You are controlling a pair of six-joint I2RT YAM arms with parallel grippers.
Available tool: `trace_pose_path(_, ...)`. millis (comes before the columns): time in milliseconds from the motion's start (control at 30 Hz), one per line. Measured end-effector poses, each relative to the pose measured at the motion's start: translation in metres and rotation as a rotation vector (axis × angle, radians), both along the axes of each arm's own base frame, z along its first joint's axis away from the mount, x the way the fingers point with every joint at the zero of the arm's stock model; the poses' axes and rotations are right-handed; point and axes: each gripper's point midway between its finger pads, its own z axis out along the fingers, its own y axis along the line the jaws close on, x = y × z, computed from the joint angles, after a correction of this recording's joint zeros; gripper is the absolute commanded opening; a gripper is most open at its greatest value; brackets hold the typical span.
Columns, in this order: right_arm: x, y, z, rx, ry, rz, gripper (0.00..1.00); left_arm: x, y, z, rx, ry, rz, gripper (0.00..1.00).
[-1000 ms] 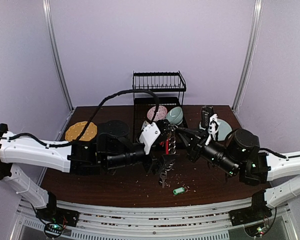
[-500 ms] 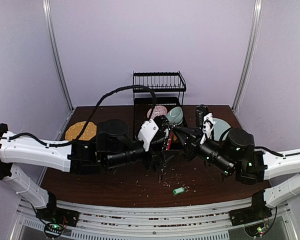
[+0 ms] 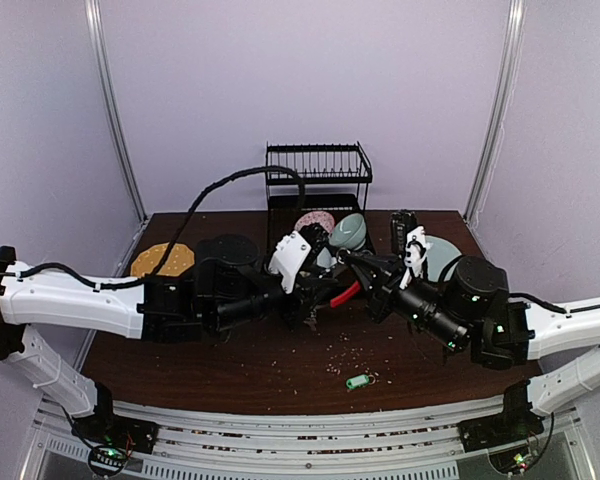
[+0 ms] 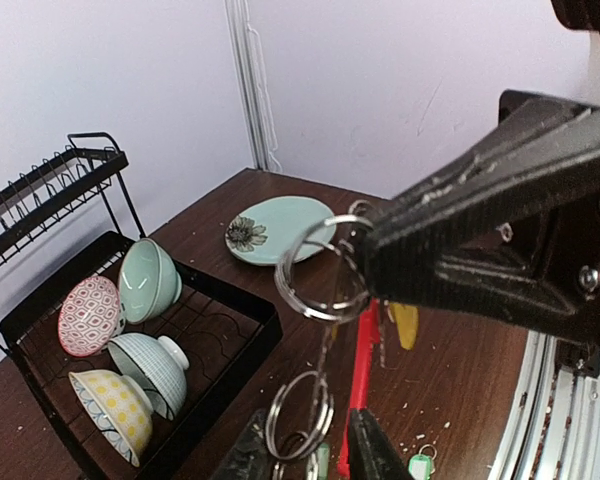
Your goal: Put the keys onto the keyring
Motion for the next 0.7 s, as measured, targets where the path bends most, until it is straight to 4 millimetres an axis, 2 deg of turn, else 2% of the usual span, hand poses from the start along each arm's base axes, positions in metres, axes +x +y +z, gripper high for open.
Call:
trace_pose_path(200,-0.001,-0.001,0.0,-0.003,0.001,0.002,0.0,-0.002,0.004,-0.007,0.03,-0.022,-0.01,0.0)
trace_pose_path(400,-0.005,-0.004,0.002,-0.008,-0.001,0.016,0.02,-0.003,0.008,-0.002,0.041,-0.058,-0.019,0.0)
trace_pose_path(533,-0.012,-0.008,0.003,-0.032,-0.008,0.052,0.21,-0.007,0.008,0.0,0.076,-0.122,-0.045,0.0)
trace_pose_path(600,-0.012,-0.019,0.008,-0.046,-0.019,0.059,0.31,-0.007,0.017,-0.003,0.131,-0.179,-0.038,0.0)
trace_pose_path(700,-0.014,-0.033,0.019,-0.043,-0.034,0.105,0.39,-0.008,0.032,-0.009,0.239,-0.297,-0.055,0.0)
